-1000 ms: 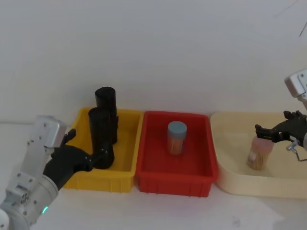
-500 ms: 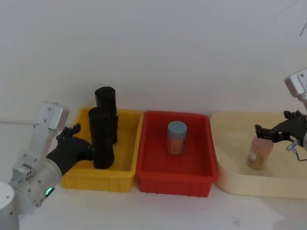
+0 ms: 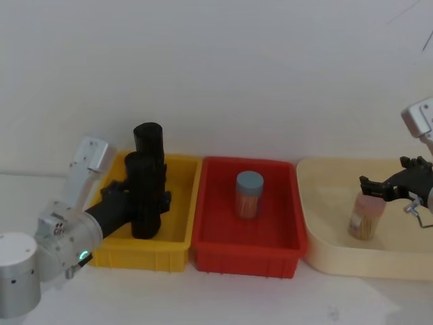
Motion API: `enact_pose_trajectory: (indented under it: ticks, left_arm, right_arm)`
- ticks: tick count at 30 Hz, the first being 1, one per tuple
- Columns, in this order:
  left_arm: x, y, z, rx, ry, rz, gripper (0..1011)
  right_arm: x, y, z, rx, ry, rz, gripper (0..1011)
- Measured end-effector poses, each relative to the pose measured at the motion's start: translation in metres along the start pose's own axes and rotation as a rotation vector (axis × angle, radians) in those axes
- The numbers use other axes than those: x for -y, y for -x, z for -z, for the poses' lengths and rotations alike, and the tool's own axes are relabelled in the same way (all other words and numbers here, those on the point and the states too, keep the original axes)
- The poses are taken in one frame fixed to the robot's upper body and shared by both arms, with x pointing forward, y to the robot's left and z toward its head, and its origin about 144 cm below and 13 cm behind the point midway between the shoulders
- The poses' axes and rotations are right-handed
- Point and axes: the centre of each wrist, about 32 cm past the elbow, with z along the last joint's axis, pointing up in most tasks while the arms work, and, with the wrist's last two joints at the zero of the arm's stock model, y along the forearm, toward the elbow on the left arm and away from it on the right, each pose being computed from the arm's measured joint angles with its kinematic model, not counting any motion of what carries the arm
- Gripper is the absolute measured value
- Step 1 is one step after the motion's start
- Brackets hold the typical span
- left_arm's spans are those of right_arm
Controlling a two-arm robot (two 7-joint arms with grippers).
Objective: Pick up the garbage bag with the one hand and transfer it to the other hand.
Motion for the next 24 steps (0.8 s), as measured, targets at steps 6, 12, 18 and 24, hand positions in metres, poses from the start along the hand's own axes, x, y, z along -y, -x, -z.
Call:
enact_pose_trajectory:
  ticks: [6,12,18,24]
  left_arm:
    - [0.008,-0.003,-0.002,-0.009,-0.021,0.026,896]
    - [0.013,-0.004,-0.004,-0.014,-0.033,0.043,727]
    - [0.016,-0.005,-0.005,-0.017,-0.040,0.052,552]
    - [0.016,-0.004,-0.005,-0.018,-0.041,0.054,477]
  right_arm:
    - [0.000,0.000,0.000,0.000,0.000,0.000,1000]
    - [0.000,0.000,0.000,0.000,0.000,0.000,1000]
    - [0.000,0.000,0.000,0.000,0.000,0.000,1000]
    - [0.000,0.000,0.000,0.000,0.000,0.000,1000]
